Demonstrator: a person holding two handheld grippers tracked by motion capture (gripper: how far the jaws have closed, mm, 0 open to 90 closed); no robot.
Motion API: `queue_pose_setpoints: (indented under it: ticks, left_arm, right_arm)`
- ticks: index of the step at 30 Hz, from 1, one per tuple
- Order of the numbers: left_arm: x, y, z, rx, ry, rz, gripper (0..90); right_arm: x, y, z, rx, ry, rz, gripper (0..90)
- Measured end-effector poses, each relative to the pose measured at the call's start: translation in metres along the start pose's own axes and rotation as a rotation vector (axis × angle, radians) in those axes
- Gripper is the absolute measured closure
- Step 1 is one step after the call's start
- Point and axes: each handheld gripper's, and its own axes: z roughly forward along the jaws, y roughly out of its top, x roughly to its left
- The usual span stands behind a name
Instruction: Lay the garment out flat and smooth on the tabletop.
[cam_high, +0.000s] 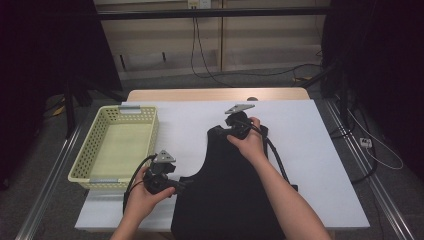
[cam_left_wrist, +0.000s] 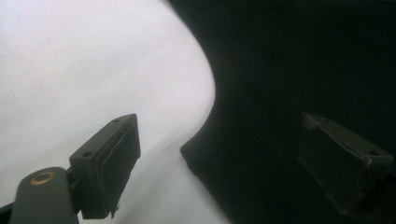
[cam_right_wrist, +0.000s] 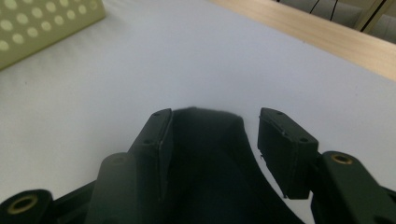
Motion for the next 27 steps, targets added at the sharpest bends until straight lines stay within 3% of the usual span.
queue_pose_setpoints:
  ticks: [3, 7, 12, 14, 16, 19, 21, 22, 24, 26, 27]
  left_arm:
    - [0.0, 0.0, 0.0, 0.005, -0.003, 0.002, 14.4]
    - [0.0, 0.0, 0.0, 0.006, -0.005, -0.002, 14.4]
    - [0.0, 0.0, -0.002, -0.005, -0.01, -0.007, 14.0]
    - [0.0, 0.0, -0.002, -0.005, -0.014, -0.01, 13.9]
    - [0.001, 0.0, -0.002, -0.009, -0.017, -0.012, 13.8]
    - [0.002, -0.001, -0.002, -0.009, -0.014, -0.018, 13.8]
    - [0.002, -0.002, -0.001, -0.002, -0.014, -0.019, 13.8]
    - [0.002, -0.002, -0.001, -0.003, -0.011, -0.02, 13.8]
    - [0.002, -0.002, -0.002, -0.003, -0.012, -0.017, 13.8]
    - [0.002, -0.003, -0.002, -0.004, -0.009, -0.021, 13.8]
    - [0.002, -0.003, -0.002, -0.007, -0.006, -0.023, 13.8]
  right_arm:
    - [-0.001, -0.005, 0.005, 0.022, 0.003, 0.014, 51.8]
    - [-0.004, -0.004, 0.013, -0.019, 0.002, 0.056, 53.4]
    - [-0.012, 0.0, 0.03, -0.016, -0.016, 0.086, 51.7]
    - [-0.013, -0.001, 0.039, 0.015, -0.007, 0.096, 51.7]
    - [-0.012, -0.004, 0.047, 0.044, -0.021, 0.067, 53.0]
    - [-0.011, -0.007, 0.052, 0.047, 0.006, 0.065, 67.1]
    - [-0.012, -0.006, 0.052, 0.051, 0.04, 0.061, 83.6]
    - [-0.013, -0.005, 0.05, 0.05, 0.044, 0.059, 86.9]
    - [-0.017, -0.001, 0.044, -0.009, 0.013, 0.069, 87.4]
    - [-0.022, 0.005, 0.037, -0.088, 0.025, 0.093, 85.7]
    - [-0.024, 0.007, 0.034, -0.104, 0.004, 0.093, 76.1]
